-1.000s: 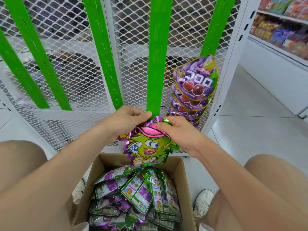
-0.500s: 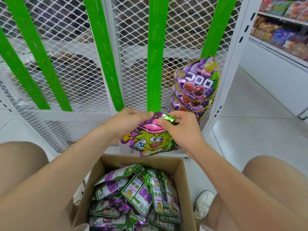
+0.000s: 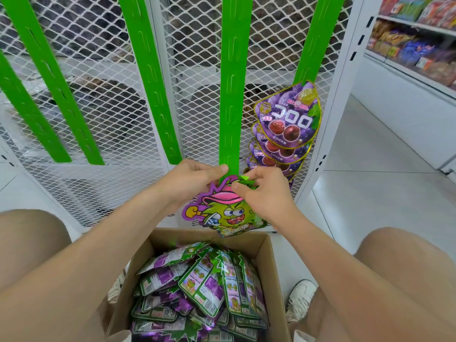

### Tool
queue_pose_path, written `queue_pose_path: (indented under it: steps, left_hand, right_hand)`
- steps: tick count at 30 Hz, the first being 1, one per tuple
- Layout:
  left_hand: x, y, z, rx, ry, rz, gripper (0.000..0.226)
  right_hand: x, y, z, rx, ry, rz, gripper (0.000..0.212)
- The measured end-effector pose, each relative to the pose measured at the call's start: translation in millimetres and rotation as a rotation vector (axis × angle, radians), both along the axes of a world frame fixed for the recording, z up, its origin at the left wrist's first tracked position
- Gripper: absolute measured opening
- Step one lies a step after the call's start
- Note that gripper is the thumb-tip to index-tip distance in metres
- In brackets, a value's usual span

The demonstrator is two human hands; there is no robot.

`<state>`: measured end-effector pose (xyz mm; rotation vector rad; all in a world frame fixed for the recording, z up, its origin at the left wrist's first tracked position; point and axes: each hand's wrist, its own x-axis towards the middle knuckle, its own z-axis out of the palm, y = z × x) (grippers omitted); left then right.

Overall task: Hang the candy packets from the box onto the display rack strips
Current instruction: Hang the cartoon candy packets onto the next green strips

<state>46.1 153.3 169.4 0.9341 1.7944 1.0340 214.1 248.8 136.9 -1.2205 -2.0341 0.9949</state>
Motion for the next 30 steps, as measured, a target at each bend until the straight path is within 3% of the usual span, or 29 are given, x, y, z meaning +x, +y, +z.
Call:
queue_pose_path:
  steps: [5,8,12,15,16,18,20,21,23,24,26,28,30]
  left_hand:
    - [0,1,-7,0.093,0.168,-0.037,0.031]
    - [-6,3,-20,0.14,0.527,-0.075,0.032]
    - [-1,3,-36,0.131,0.938,-0.13,0.005]
    - [5,-1,-49,0.213,1.106,-0.059,0.061]
    - [6,-3,-52,0.269,1.156,0.0,0.066]
    - [11,-8,-56,0.357,1.244,0.046,0.051]
    - [13,-11,-63,0.372,1.208,-0.088,0.027]
    - [14,-13,-68,0.315,1.151,-0.201,0.019]
    - [12,-17,-77,0.092,1.001,-0.442,0.01]
    - [11,-19,-82,-0.03,0.938,-0.559,0.011]
    - [9,-23,-92,-0.18,0.863,-0.751,0.015]
    - [7,-26,-100,-0.247,0.841,-0.858,0.017]
    - [5,-27,-105,-0.301,0.831,-0.907,0.019]
  right_hand:
    - [-1,0,-7,0.179,-0.146,0.081,0.02]
    - [-3,3,-11,0.223,-0.187,0.136,0.019]
    - [-4,4,-24,0.239,-0.21,0.002,0.029]
    - [2,6,-33,0.184,-0.259,-0.099,0.047]
    - [3,6,-38,0.113,-0.325,-0.098,0.053]
    - [4,2,-54,-0.06,-0.48,-0.078,0.067]
    - [5,-3,-71,-0.223,-0.562,-0.055,0.069]
    - [6,-6,-79,-0.261,-0.601,-0.026,0.06]
    - [12,-12,-95,-0.273,-0.695,0.071,0.021]
    - [16,-16,-107,-0.283,-0.726,0.115,0.015]
    - [24,-27,-131,-0.286,-0.842,0.227,0.027]
    - [32,-43,-153,-0.267,-0.944,0.32,0.023]
    - [40,-59,-175,-0.269,-1.006,0.384,0.047]
